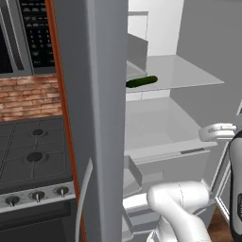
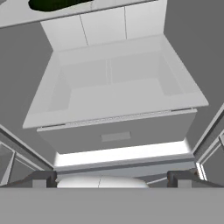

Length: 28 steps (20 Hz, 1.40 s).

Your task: Place one cucumber and one fish in each tupperware on the nearby counter, to pack two identical lunches.

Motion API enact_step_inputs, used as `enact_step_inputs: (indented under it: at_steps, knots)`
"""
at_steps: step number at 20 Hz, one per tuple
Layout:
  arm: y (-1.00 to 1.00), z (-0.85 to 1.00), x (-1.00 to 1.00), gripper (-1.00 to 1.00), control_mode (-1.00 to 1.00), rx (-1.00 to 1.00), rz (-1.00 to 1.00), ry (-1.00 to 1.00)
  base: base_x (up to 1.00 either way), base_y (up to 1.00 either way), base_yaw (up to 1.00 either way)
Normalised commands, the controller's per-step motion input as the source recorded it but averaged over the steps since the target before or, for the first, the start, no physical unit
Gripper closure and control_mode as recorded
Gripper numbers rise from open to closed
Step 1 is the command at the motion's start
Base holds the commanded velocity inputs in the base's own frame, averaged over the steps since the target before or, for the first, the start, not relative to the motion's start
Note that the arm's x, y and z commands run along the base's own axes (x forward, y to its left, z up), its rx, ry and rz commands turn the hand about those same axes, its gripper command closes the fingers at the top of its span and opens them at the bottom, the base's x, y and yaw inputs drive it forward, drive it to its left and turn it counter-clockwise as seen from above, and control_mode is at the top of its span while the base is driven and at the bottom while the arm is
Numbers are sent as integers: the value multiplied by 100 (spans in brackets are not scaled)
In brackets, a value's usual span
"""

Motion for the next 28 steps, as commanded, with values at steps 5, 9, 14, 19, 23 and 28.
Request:
enact_step_inputs:
  at_steps: [5,9,14,19,23,28]
  knots:
    - [4,0,11,-100,-100,-1,0,2,49,14,0]
    - [30,0,46,-100,-100,-4,0,13,0,0,0]
    - [30,1,22,-100,-100,-4,0,5,0,0,0]
    - [3,10,0,-100,-100,-1,-1,1,0,0,0]
    - [-12,2,0,-100,-100,1,-14,10,0,0,0]
    - [-11,1,0,-100,-100,8,-15,2,0,0,0]
